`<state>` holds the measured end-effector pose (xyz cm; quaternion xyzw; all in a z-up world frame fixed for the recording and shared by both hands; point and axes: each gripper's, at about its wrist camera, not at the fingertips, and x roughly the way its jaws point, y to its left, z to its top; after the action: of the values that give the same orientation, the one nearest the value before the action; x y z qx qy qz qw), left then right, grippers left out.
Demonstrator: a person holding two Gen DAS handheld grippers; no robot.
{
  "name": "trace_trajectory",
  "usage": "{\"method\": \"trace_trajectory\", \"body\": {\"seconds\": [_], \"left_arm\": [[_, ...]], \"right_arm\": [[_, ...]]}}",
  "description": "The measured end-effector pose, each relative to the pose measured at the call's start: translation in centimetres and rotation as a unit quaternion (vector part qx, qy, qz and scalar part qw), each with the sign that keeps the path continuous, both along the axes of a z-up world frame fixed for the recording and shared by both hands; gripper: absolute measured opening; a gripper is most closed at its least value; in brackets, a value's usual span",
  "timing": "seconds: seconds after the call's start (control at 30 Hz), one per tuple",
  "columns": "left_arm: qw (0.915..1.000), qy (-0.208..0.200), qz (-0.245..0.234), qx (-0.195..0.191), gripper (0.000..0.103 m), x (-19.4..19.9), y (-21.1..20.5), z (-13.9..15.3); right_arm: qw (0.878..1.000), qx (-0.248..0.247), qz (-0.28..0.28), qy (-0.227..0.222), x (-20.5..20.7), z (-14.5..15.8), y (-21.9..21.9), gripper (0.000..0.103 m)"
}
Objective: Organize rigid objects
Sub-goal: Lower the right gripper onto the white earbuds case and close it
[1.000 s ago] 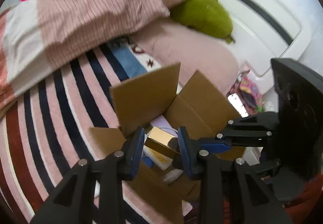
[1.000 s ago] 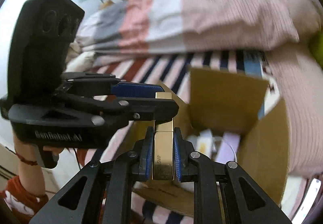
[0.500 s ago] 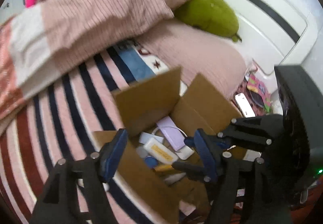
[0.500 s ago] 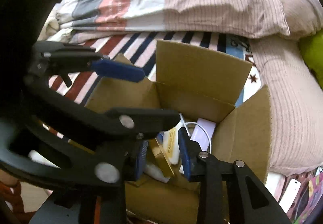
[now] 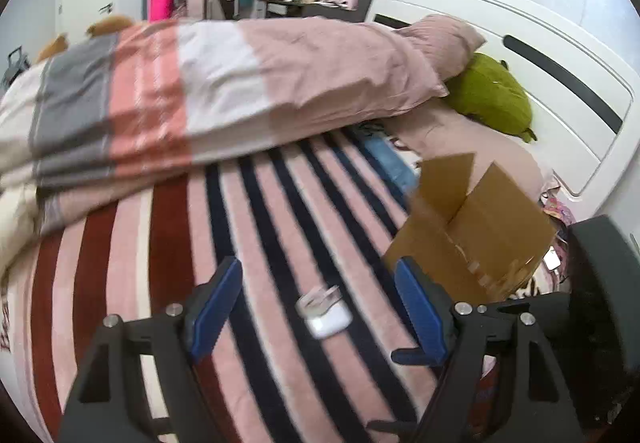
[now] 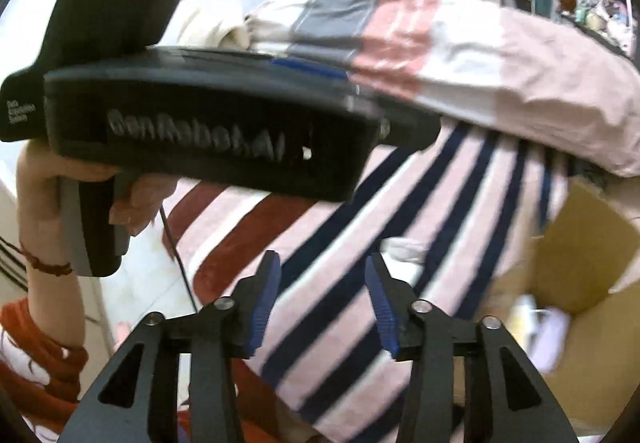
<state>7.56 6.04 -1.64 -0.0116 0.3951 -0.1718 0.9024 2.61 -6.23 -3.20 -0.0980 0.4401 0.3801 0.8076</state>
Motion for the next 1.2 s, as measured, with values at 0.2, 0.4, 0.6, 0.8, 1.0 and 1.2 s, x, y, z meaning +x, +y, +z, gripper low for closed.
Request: {"method": "trace_trajectory", "body": {"seconds": [0.2,0.4,0.6,0.8,1.0,1.2], "left_arm": [[0.9994,0.020,0.021,-0.018,0.076,-1.3,3.0,-5.0],[0.9979,0.039,0.036,-0.038,0.076,-2.1,4.2,-7.8],[0.9976,0.039,0.041,-0.041,0.076,-2.5,4.5,-8.1],[0.9977,0.041,0.037,-0.038,0.076,-2.2,4.2,-8.0],[0.9977,0.051,0.021,-0.040,0.076,-1.9,3.3,-8.2],[0.9960,0.068,-0.014,-0.056,0.076,-1.8,2.1,-8.4]], "right_arm": [[0.997,-0.034,-0.070,0.023,1.7,-7.8,1.3,0.064],[0.981,-0.056,-0.183,0.029,5.9,-14.0,-0.5,0.067],[0.979,-0.047,-0.201,0.001,7.7,-14.8,-0.3,0.067],[0.975,-0.056,-0.213,-0.026,7.6,-15.0,0.4,0.050],[0.986,-0.047,-0.155,-0.036,5.1,-14.0,0.4,0.050],[0.995,-0.012,-0.087,-0.043,2.0,-11.5,0.4,0.050]]}}
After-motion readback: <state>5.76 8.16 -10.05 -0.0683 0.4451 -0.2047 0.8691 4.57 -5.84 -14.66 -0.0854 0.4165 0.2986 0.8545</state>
